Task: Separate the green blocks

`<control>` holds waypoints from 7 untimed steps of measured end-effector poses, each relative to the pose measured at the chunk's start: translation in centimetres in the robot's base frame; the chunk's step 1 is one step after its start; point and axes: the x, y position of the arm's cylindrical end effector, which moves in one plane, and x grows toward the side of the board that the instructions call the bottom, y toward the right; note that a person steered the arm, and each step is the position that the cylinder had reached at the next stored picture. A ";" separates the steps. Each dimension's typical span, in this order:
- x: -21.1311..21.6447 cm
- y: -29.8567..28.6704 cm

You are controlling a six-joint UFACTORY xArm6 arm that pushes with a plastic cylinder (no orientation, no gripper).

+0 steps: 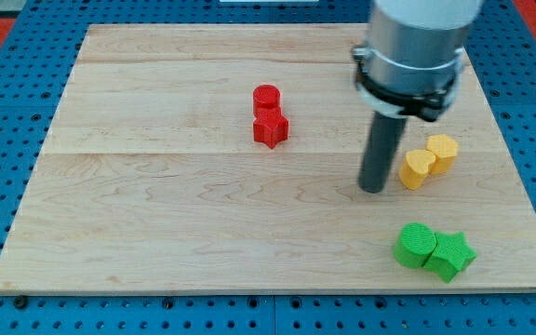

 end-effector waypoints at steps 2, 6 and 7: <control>2.2 6.3; 6.6 8.5; 7.8 14.6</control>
